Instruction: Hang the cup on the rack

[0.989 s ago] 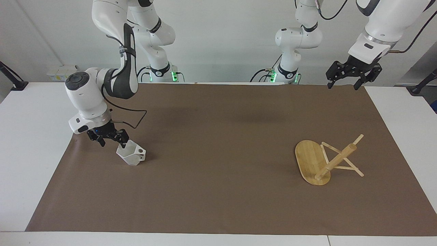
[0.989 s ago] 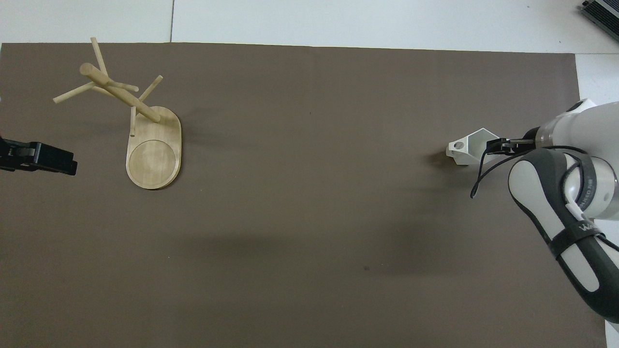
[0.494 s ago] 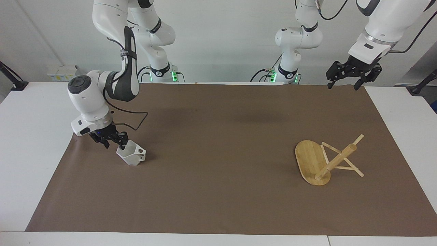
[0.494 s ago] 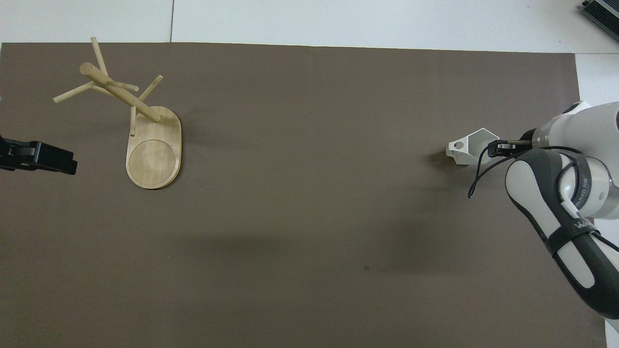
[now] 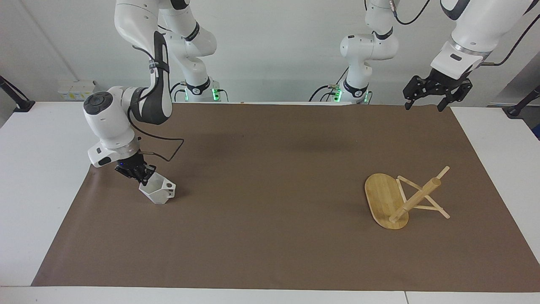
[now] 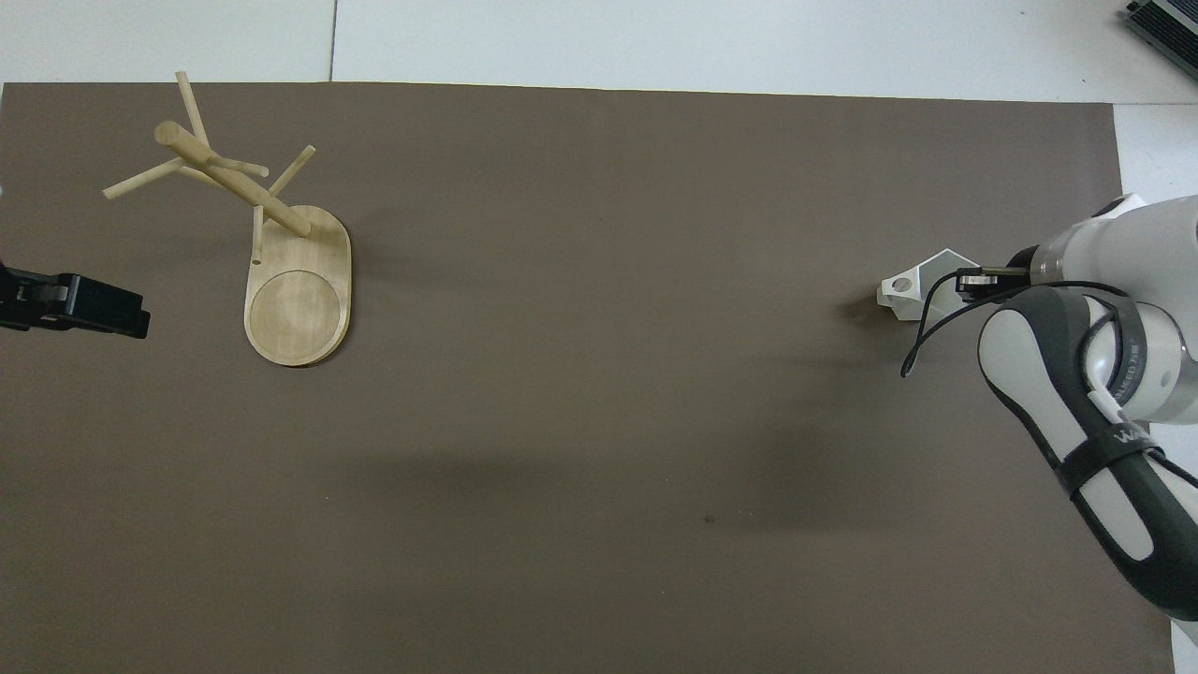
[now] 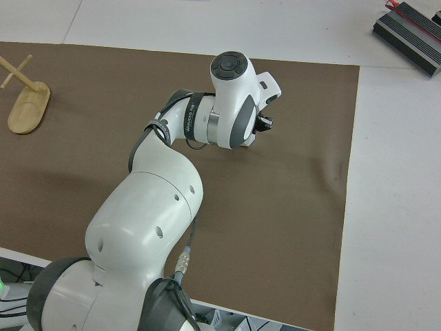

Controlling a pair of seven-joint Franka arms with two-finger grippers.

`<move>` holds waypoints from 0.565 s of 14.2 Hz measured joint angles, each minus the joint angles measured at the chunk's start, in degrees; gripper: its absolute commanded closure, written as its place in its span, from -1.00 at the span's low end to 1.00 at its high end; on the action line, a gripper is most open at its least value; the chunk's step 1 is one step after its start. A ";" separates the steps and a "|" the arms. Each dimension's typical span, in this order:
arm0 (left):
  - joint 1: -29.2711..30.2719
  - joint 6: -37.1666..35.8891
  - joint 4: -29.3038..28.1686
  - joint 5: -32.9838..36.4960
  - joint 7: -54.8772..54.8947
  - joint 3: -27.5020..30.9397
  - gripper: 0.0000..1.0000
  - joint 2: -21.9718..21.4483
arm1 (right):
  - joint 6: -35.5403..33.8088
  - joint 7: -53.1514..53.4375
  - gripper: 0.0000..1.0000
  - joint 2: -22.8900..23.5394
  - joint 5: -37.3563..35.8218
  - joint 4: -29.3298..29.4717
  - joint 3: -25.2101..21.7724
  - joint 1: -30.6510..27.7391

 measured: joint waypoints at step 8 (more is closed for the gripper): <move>0.00 0.00 0.00 0.00 0.00 0.00 -1.00 0.00 | -2.60 2.15 1.00 -0.24 5.93 0.28 -0.23 -0.14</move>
